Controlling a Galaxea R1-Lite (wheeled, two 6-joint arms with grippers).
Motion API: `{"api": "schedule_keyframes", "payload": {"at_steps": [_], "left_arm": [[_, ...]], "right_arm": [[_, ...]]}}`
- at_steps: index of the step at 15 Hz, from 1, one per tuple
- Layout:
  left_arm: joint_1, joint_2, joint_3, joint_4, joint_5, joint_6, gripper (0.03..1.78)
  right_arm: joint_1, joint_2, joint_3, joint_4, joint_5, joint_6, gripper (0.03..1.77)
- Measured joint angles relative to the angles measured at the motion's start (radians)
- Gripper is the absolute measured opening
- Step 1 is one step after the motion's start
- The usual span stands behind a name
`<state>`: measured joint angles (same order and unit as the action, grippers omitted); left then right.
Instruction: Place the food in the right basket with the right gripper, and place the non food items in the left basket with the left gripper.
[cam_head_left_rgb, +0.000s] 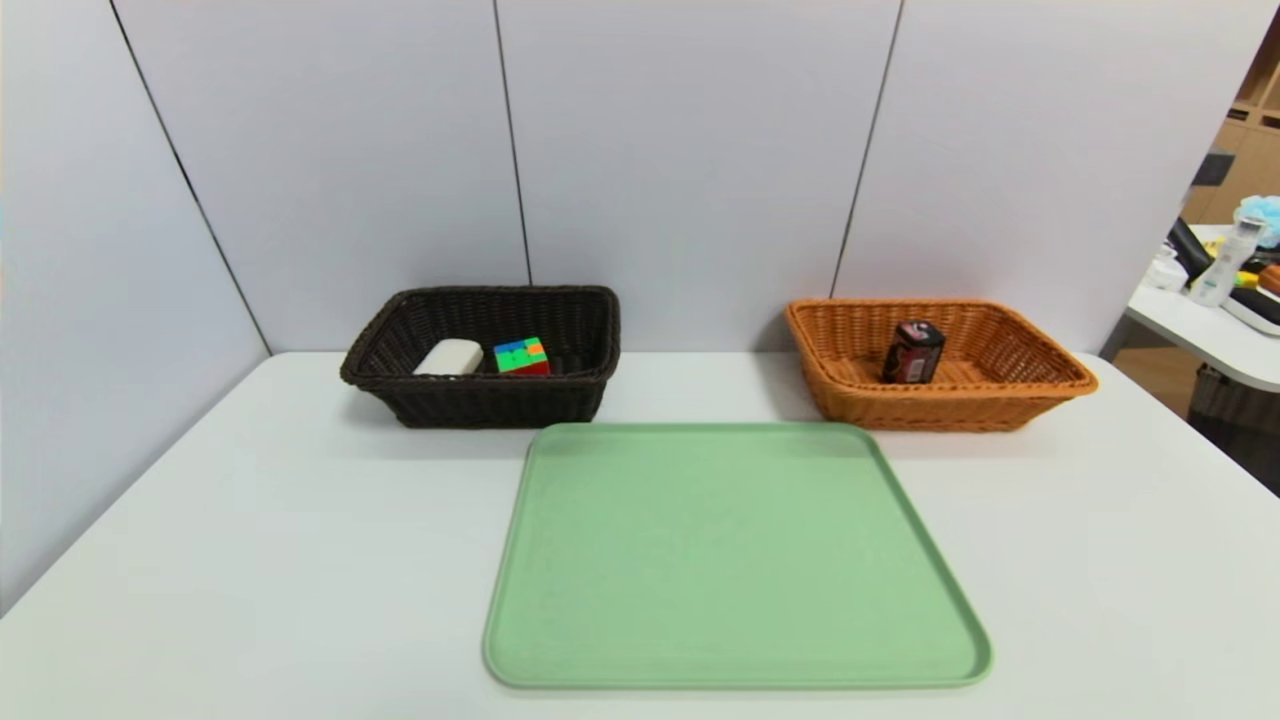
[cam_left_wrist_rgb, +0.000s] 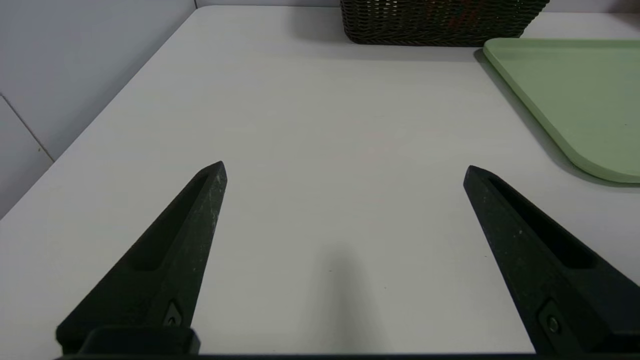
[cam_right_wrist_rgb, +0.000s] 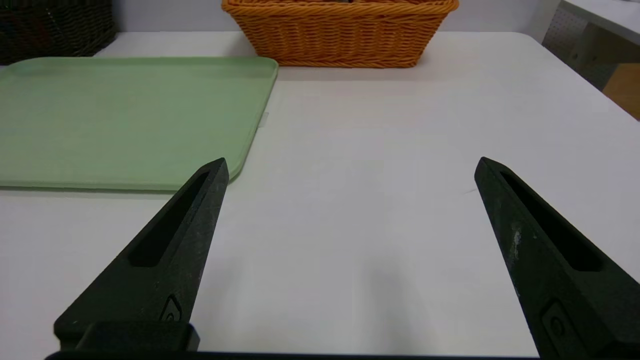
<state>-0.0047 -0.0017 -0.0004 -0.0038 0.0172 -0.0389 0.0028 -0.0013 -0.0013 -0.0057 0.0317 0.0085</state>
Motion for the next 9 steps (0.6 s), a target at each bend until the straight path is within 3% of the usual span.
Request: {"api": "schedule_keyframes", "payload": {"at_steps": [9], "left_arm": [[0.000, 0.000, 0.000, 0.000, 0.000, 0.000, 1.69]], "right_arm": [[0.000, 0.000, 0.001, 0.000, -0.003, 0.004, 1.70]]}}
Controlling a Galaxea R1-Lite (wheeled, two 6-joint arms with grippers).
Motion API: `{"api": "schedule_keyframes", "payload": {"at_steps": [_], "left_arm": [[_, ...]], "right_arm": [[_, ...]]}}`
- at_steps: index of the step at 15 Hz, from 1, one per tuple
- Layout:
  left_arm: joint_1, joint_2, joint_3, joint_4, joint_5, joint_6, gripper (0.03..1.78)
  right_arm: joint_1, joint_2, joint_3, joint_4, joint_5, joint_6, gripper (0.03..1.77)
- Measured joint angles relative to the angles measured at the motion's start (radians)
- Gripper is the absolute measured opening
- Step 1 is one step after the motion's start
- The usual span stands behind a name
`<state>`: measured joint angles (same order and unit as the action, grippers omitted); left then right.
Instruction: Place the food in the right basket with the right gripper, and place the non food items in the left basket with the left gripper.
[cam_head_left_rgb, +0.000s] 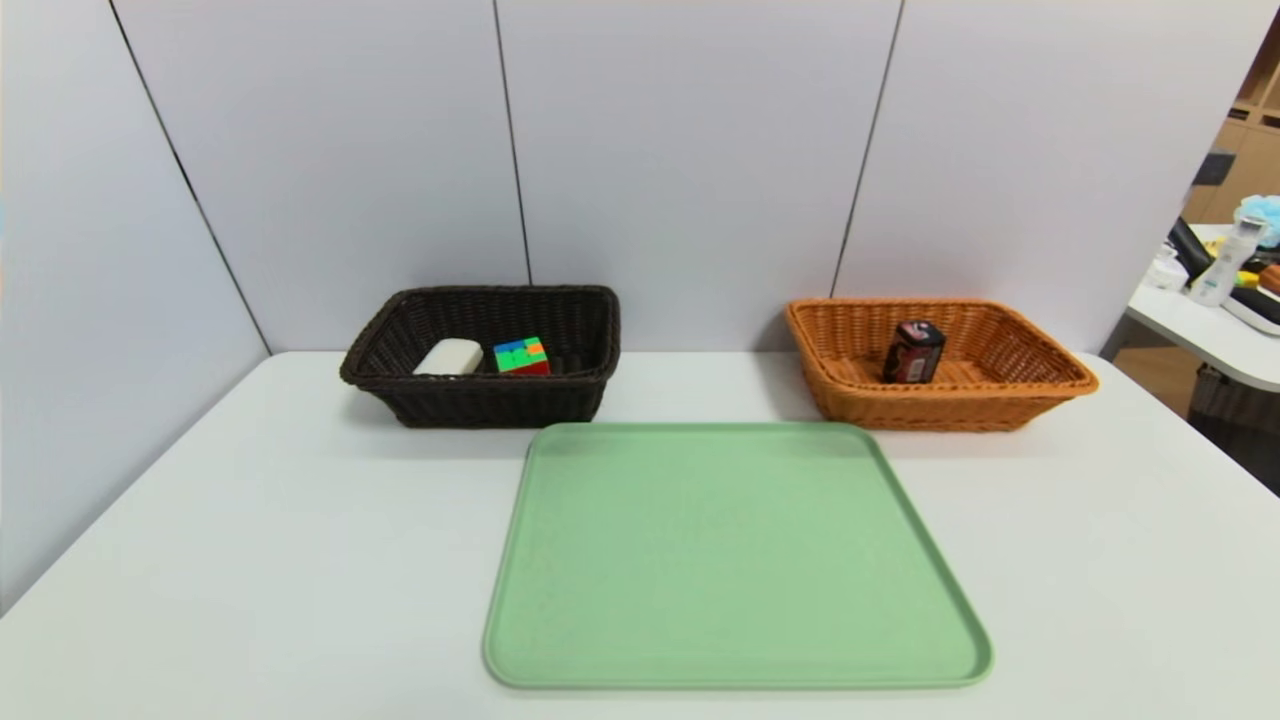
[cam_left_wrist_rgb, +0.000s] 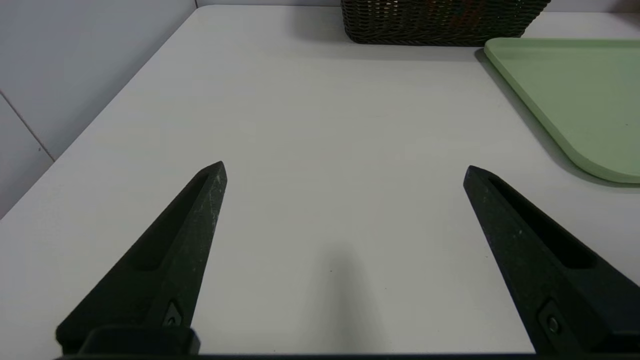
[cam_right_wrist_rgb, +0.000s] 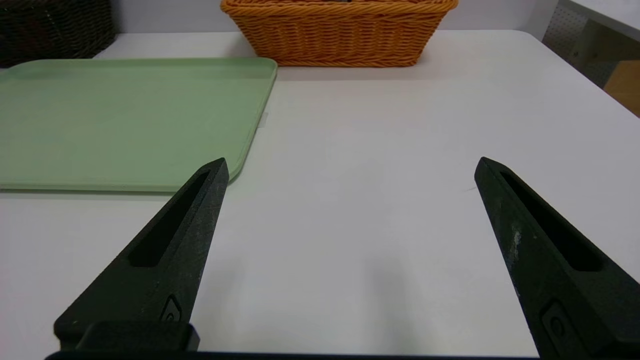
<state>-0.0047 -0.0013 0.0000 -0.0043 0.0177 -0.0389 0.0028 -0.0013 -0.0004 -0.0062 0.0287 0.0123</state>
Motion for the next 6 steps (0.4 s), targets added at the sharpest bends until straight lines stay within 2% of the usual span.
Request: {"api": "schedule_keyframes", "payload": {"at_steps": [3, 6], "left_arm": [[0.000, 0.000, 0.000, 0.000, 0.000, -0.001, 1.69], [0.000, 0.000, 0.000, 0.000, 0.000, 0.000, 1.69]], "right_arm": [[0.000, 0.000, 0.000, -0.001, -0.024, 0.007, 1.70], [0.000, 0.000, 0.000, -0.001, -0.028, 0.026, 1.70]]}}
